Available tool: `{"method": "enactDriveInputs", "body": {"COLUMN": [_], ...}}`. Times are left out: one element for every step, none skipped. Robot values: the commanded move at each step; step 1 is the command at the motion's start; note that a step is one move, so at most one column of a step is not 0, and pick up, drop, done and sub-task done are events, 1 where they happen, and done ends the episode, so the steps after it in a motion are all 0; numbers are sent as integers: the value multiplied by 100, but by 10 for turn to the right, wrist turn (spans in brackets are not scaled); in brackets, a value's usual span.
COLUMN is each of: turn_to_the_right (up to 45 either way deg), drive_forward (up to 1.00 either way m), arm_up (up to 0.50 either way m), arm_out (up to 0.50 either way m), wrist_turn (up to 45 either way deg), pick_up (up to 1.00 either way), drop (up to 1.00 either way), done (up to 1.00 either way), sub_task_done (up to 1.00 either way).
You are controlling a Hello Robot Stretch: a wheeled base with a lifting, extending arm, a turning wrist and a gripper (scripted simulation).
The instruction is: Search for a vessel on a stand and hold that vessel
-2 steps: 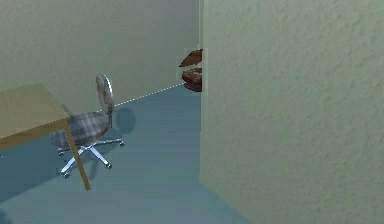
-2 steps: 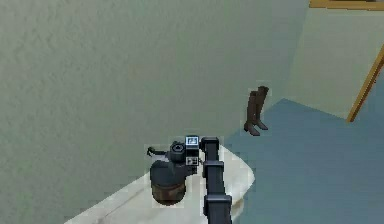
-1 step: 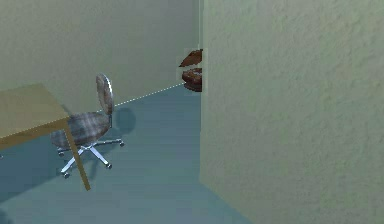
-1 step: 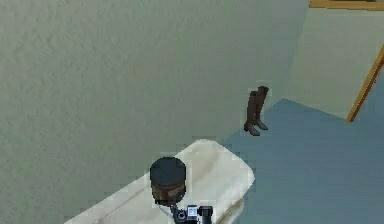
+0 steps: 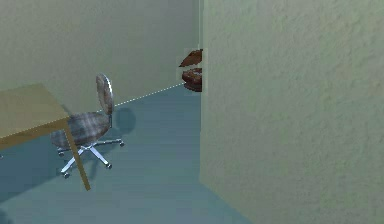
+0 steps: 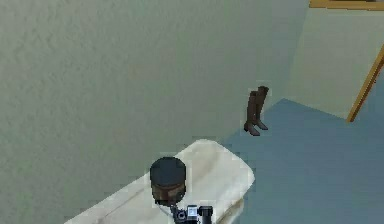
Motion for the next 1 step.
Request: {"method": "enactDriveInputs", "body": {"turn_to_the_right": [0], "drive_forward": [0], "arm_up": [10], "arm_out": [0], "wrist_turn": [0], "pick_up": [0], "drop": [0], "done": [0], "sub_task_done": [0]}}
